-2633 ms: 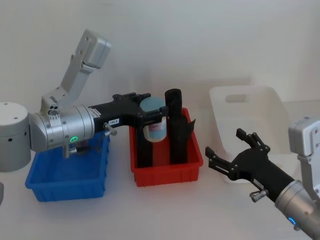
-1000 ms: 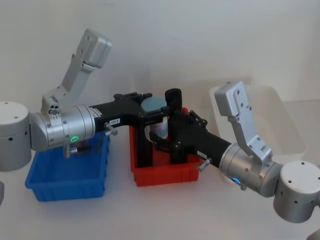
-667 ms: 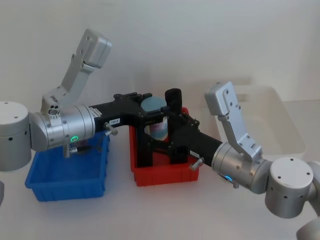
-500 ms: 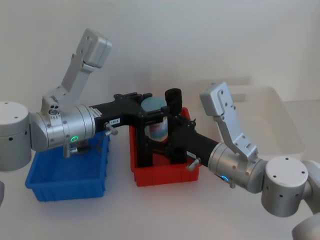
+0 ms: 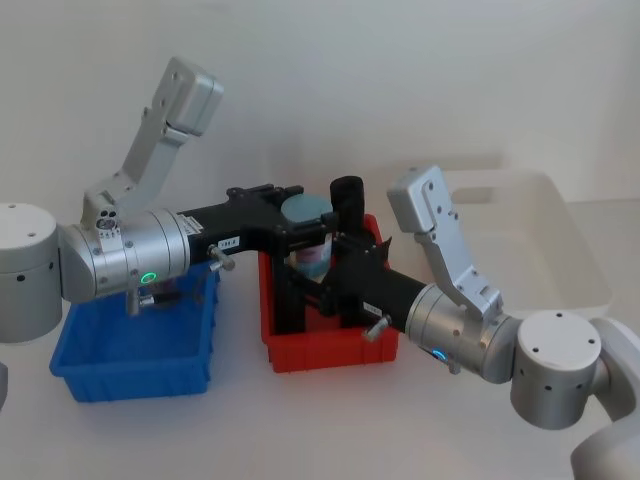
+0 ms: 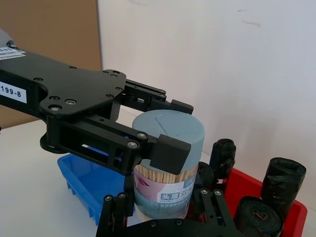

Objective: Pick the cotton swabs from the blue box and place them into the white box.

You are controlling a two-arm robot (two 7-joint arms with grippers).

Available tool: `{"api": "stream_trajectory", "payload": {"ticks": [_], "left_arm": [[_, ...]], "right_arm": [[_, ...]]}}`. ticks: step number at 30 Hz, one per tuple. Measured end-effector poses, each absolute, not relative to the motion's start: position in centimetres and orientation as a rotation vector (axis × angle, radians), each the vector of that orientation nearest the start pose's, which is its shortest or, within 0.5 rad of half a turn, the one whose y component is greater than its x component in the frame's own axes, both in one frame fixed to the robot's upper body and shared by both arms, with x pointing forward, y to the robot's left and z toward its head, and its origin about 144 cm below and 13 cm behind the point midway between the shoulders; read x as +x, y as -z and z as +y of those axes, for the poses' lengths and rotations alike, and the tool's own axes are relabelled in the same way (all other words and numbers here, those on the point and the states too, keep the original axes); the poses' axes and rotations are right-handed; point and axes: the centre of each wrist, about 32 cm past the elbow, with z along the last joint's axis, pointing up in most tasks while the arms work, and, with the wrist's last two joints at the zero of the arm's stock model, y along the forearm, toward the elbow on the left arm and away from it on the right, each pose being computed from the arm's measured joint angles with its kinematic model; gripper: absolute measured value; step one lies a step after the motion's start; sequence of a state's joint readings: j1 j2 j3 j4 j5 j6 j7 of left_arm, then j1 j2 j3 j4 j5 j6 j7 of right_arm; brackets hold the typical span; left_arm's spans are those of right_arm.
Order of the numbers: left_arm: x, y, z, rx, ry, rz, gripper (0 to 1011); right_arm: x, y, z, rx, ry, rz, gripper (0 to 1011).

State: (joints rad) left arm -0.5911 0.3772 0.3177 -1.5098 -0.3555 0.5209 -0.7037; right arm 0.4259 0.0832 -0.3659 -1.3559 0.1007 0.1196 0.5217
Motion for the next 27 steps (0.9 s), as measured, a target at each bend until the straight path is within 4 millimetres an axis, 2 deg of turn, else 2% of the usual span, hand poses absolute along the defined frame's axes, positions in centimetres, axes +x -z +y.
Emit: {"api": "stream_trajectory", "payload": {"ticks": [2,10,14,27], "left_arm": [[57.63,-133.26,25.00,0.201,-0.647,0.020,689],[57.63,-133.25,24.99,0.201,-0.646,0.020,922],[57.63,-133.25,24.99,0.201,-0.646,0.020,1003],[57.63,-133.25,24.99,0.201,-0.646,0.020,1004]], "right_arm": [[55.78,-122.15,-14.33,-0.070,0.721,-0.111,644],[55.79,-122.03,-14.20,-0.068,0.716,-0.115,644],[55.79,-122.02,-14.23,-0.067,0.718,-0.118,644],[55.32,-121.99,-14.89,-0.061,0.751,-0.126,644]]}}
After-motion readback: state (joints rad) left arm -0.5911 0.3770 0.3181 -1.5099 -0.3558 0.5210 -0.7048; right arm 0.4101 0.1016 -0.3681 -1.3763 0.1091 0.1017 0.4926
